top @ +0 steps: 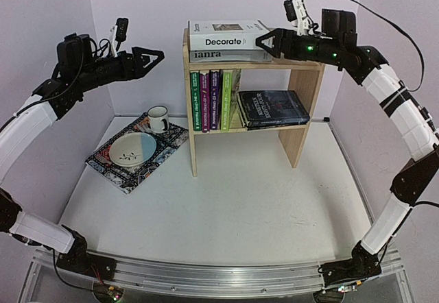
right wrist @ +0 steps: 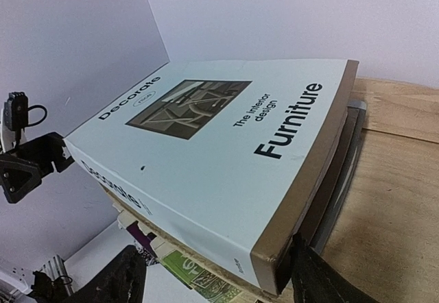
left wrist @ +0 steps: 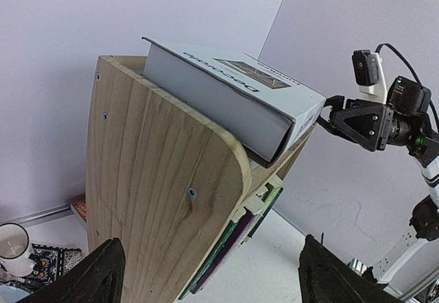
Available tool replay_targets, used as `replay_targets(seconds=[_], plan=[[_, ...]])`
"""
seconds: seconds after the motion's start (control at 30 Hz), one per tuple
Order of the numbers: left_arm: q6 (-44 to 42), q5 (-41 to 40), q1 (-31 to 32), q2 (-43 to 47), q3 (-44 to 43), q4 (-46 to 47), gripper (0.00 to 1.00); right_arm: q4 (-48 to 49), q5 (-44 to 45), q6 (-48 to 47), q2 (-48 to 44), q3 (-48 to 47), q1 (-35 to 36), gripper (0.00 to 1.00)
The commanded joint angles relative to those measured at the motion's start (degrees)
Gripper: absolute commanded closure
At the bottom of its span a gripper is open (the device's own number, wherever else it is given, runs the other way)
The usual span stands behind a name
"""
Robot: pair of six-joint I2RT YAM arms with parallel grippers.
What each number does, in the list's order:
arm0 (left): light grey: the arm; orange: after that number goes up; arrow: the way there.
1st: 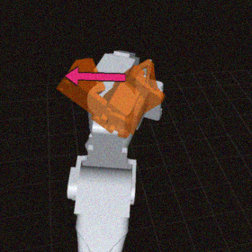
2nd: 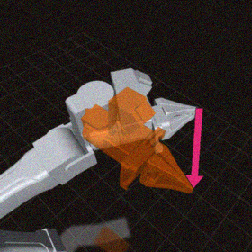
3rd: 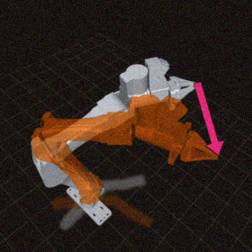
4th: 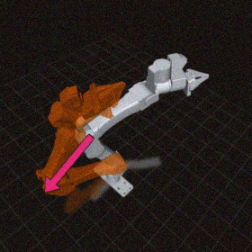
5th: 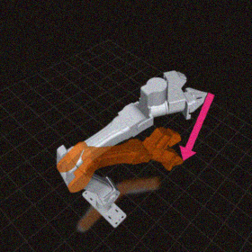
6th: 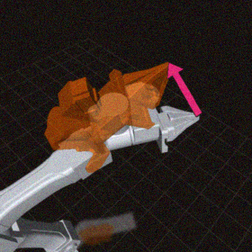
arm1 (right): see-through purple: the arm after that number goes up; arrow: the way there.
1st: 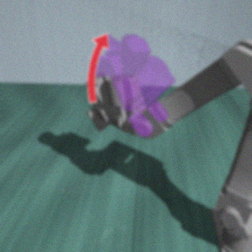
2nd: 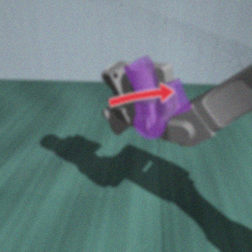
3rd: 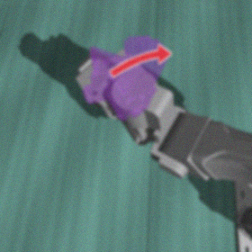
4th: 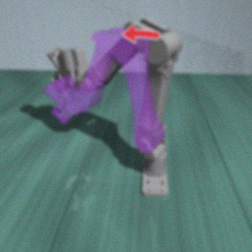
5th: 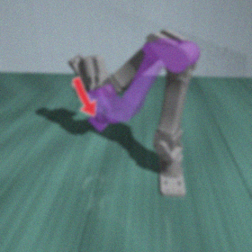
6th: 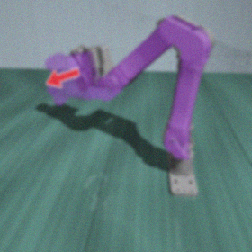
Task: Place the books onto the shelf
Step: Adjust the book at the book pile on the shelf.
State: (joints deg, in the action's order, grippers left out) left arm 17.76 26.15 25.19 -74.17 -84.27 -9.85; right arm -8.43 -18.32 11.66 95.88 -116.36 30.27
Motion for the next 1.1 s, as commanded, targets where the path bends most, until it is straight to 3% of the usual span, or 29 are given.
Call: replay_targets(seconds=[0.0, 0.3, 1.07], plan=[[-1.1, -0.4, 0.2, 1.4, -0.2, 3.2, 0.11, -0.6, 4.9, -3.4, 1.5, -4.4, 1.9, 0.29], [-1.4, -0.6, 0.2, 1.8, 0.4, 3.2, 0.11, -1.3, 7.6, -4.4, 4.4, -7.9, 2.8, 0.38], [-2.1, -1.2, 0.2, 2.5, 1.3, 3.1, 0.09, -1.3, 9.0, -4.9, 7.7, -11.0, 2.9, 0.38]])
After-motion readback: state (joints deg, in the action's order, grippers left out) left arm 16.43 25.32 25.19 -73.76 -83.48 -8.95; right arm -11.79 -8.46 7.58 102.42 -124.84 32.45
